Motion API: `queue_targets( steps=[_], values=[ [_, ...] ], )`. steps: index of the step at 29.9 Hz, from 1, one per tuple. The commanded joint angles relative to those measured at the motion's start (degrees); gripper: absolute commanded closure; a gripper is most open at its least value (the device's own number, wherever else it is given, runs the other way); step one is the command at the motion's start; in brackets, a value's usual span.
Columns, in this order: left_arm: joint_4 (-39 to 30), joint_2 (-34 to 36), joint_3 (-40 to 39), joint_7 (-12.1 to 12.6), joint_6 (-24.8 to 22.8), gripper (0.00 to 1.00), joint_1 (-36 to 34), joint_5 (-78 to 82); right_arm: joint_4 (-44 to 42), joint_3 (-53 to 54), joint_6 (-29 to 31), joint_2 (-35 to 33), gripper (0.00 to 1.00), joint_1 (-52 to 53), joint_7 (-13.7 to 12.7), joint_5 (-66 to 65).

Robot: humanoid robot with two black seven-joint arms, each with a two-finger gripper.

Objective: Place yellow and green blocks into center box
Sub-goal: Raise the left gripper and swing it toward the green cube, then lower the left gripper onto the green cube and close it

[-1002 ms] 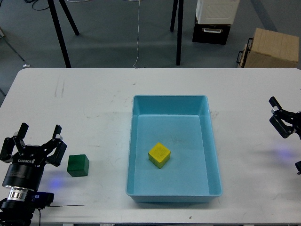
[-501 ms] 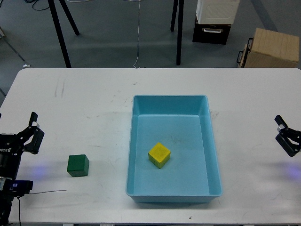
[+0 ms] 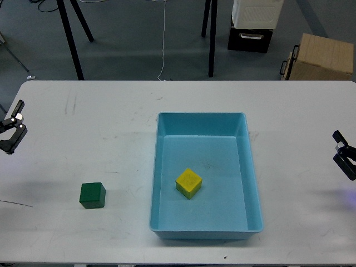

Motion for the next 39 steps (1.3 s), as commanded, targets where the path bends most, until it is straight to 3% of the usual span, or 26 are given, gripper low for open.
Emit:
queue_targets(
  steps=[1, 4, 8, 15, 21, 29, 33, 39],
  values=[
    [-0.94, 8.65, 5.07, -0.37, 0.00, 0.00, -3.26, 6.90, -0.61, -0.17, 0.00, 1.64, 0.01, 0.62, 0.00, -0.05],
    [-1.47, 15.60, 11.04, -0.29, 0.00, 0.00, -8.26, 11.30, -0.44, 0.09, 0.00, 4.02, 0.01, 0.80, 0.00, -0.14],
    [-1.04, 19.92, 24.64, -0.20, 0.00, 0.00, -22.30, 14.91, -0.35, 0.53, 0.00, 3.93, 0.01, 0.80, -0.09, -0.14],
    [2.82, 21.16, 63.21, 0.24, 0.00, 0.00, -58.59, 16.76, -0.18, 0.53, 0.00, 3.49, 0.01, 0.10, -0.09, -0.14],
    [3.63, 16.34, 94.33, 0.68, 0.00, 0.00, -87.34, 20.70, -0.26, 0.27, 0.00, 3.49, 0.01, 0.19, -0.09, -0.22],
    [-4.62, 3.68, 127.82, 0.07, 0.00, 0.00, -115.56, 35.65, -0.18, 0.53, 0.00, 3.23, 0.01, 0.01, -0.09, -0.22],
    [-8.15, -1.69, 139.71, 0.06, 0.00, 0.00, -121.57, 38.64, -0.18, 0.79, 0.00, 2.26, 0.01, -0.08, -0.09, -0.22],
    [-7.10, -3.63, 141.49, 0.24, 0.00, 0.00, -114.20, 40.23, -0.26, 0.79, 0.00, 2.18, 0.01, -0.25, -0.09, -0.22]
  ],
)
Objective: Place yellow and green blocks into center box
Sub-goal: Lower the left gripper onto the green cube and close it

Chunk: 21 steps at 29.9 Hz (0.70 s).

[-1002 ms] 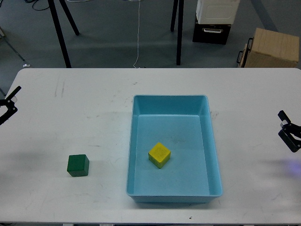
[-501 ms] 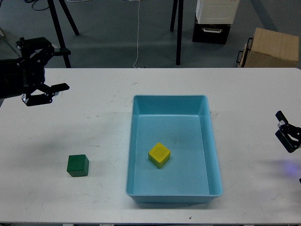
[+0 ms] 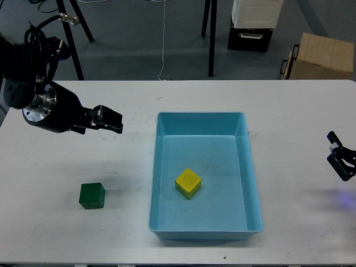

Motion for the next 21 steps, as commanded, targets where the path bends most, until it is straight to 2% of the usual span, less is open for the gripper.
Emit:
queue_targets(
  steps=[1, 5, 11, 15, 21],
  values=[
    [1.95, -0.61, 0.41, 0.09, -0.01, 0.00, 5.71, 0.33, -0.07, -0.06, 0.00, -0.04, 0.01, -0.10, 0.09, 0.01],
    [5.03, -0.44, -0.64, 0.09, -0.01, 0.00, 12.22, 0.68, -0.16, -0.06, 0.00, 0.05, 0.01, -0.10, 0.09, 0.01],
    [7.40, -0.52, -2.31, -0.18, -0.01, 0.00, 14.33, 1.04, -0.16, -0.06, 0.00, 0.05, 0.01, -0.01, 0.09, 0.01],
    [11.35, -2.36, -4.32, -0.09, -0.01, 0.00, 19.51, 1.12, -0.16, 0.03, 0.00, -0.04, 0.01, -0.09, 0.09, 0.01],
    [12.33, -2.81, -6.53, 0.26, -0.01, 0.00, 22.25, 1.12, -0.16, 0.03, 0.00, -0.56, 0.01, -0.36, 0.09, 0.01]
  ],
)
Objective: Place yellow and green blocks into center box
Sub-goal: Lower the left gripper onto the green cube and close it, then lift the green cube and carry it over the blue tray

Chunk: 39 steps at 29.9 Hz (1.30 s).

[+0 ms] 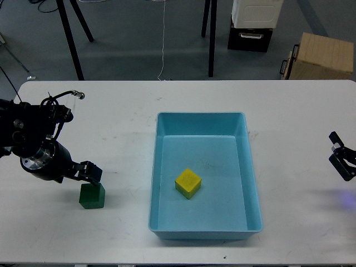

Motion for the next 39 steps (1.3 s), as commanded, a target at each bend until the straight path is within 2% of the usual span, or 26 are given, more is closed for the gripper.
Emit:
queue_targets(
  steps=[1, 15, 21, 22, 23, 25, 27, 28, 29, 31, 33, 36, 39],
  values=[
    [0.66, -0.15, -0.38, 0.15, 0.01, 0.00, 0.81, 0.01, 0.09, 0.00, 0.00, -0.21, 0.01, -0.18, 0.01, 0.01],
    [1.36, -0.33, -0.82, -0.03, 0.01, 0.01, 3.53, 0.01, 0.01, -0.08, 0.00, -0.57, 0.01, -0.71, -0.08, 0.01],
    [1.80, -0.33, -3.54, -0.47, 0.01, 0.04, 6.34, 0.01, 0.01, 0.00, 0.00, -0.57, 0.01, -0.97, -0.08, 0.01],
    [1.80, -0.33, -3.72, -0.64, 0.01, 0.07, 6.60, 0.09, 0.01, 0.00, 0.00, -0.57, 0.01, -0.98, -0.08, -0.08],
    [1.80, -0.24, -3.72, -0.73, 0.01, 0.15, 6.87, 0.10, 0.01, 0.00, 0.00, -0.57, 0.01, -0.98, -0.08, 0.00],
    [1.80, -0.15, -3.72, -0.73, 0.01, 0.40, 7.05, 1.05, 0.01, 0.00, 0.00, -0.57, 0.01, -1.06, -0.08, 0.01],
    [1.63, -0.15, -3.72, -0.64, 0.01, 0.60, 7.05, 3.25, 0.01, 0.00, 0.00, -0.57, 0.01, -1.15, -0.08, 0.00],
    [1.54, -0.07, -3.72, -0.21, 0.01, 0.75, 7.05, 4.13, 0.01, 0.00, 0.00, -0.57, 0.01, -1.15, -0.08, 0.01],
    [1.54, -0.15, -3.72, 0.06, 0.01, 0.87, 7.05, 4.40, 0.01, 0.00, 0.00, -0.57, 0.01, -1.15, -0.08, 0.01],
    [1.45, -0.15, -3.63, 0.32, 1.54, 0.90, 7.40, 4.49, 0.01, 0.00, 0.00, -0.65, 0.01, -1.33, -0.08, 0.01],
    [1.28, -0.07, -3.72, 0.94, 1.99, 1.00, 7.40, 4.58, 0.09, 0.00, 0.00, -0.83, 0.01, -1.68, 0.00, 0.01],
    [1.36, 0.37, -3.72, 2.43, 2.17, 1.00, 7.22, 4.58, 0.09, 0.09, 0.00, -0.92, 0.01, -1.85, -0.08, 0.01],
    [1.28, 0.73, -3.81, 2.43, 1.90, 1.00, 5.82, 4.67, 0.09, 0.36, 0.00, -1.27, 0.01, -2.20, 0.00, 0.01]
  ],
)
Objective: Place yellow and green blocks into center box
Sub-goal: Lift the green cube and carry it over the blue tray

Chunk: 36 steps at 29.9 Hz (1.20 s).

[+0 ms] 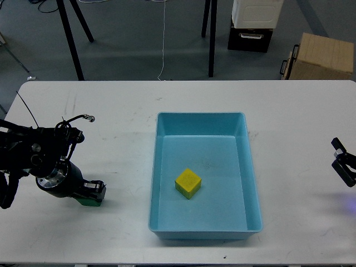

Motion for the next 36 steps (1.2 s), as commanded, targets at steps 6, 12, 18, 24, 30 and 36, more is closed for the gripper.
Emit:
queue_targets(
  steps=[6, 12, 18, 24, 30, 36],
  values=[
    [-0.57, 0.31, -4.20, -1.23, -2.11, 1.00, -19.89, -3.28, 0.15, 0.26, 0.00, -0.69, 0.01, -0.38, 0.05, 0.01],
    [0.30, -14.43, -4.56, -2.73, -2.11, 1.00, -28.63, -10.23, 0.06, 0.26, 0.00, -0.95, 0.01, -0.38, 0.05, 0.01],
    [1.97, -28.77, -2.63, -4.14, -2.11, 1.00, -28.19, -10.15, -0.03, 1.14, 0.00, -0.96, 0.01, -0.38, 0.05, 0.01],
    [1.97, -33.71, -2.36, -4.31, -2.11, 0.96, -27.84, -10.15, -0.03, 1.14, 0.00, -1.04, 0.01, -0.47, 0.05, -0.07],
    [3.73, -33.71, -1.49, -5.19, -2.11, 0.76, -26.26, -10.15, -0.03, 1.14, 0.00, -1.04, 0.01, -0.47, 0.05, -0.25],
    [5.14, -33.71, -0.78, -10.20, -2.11, 0.40, -26.08, -10.23, 0.06, 1.14, 0.00, -1.04, 0.01, -0.82, 0.05, -0.34]
  ],
)
